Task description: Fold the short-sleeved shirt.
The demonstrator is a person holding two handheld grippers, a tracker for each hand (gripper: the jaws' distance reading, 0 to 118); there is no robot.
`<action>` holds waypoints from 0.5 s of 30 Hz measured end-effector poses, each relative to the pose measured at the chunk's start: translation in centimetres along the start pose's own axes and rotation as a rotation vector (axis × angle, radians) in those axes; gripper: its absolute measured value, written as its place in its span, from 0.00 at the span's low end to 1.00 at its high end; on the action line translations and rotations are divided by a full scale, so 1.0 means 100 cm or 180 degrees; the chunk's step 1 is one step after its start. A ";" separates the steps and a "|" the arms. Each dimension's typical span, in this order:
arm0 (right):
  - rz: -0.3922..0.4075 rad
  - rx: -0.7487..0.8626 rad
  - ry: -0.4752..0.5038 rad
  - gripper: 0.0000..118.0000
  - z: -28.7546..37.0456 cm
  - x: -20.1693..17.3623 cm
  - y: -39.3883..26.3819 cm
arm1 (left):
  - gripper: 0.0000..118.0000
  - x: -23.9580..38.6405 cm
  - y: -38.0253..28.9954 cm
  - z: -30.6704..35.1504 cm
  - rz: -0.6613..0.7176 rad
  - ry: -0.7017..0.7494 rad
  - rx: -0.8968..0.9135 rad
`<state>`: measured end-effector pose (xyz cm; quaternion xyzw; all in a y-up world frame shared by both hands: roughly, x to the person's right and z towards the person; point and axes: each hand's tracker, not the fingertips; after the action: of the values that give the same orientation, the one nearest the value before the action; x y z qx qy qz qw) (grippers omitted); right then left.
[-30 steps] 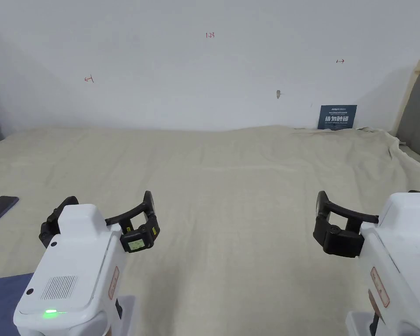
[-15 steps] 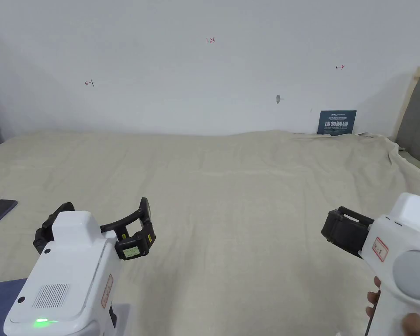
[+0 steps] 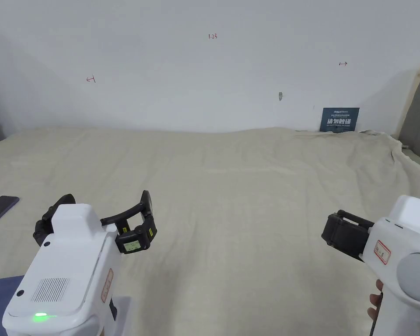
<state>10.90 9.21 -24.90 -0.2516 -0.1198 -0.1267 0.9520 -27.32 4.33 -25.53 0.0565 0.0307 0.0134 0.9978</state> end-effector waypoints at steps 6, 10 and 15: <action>0.0116 0.0237 -0.0012 0.99 0.005 -0.004 0.000 | 1.00 0.000 0.000 0.000 -0.0001 -0.0009 -0.0001; 0.0050 0.0420 0.0110 0.99 0.012 -0.004 -0.001 | 1.00 -0.001 -0.001 0.001 -0.0002 -0.0006 0.0004; 0.0222 0.1026 0.0498 0.99 0.020 0.001 -0.006 | 1.00 -0.001 -0.001 0.002 0.0022 0.0009 -0.0003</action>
<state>10.50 9.66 -22.88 -0.0892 -0.0552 -0.0920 0.9902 -27.41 4.17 -25.38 0.0561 0.0319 0.0169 0.9978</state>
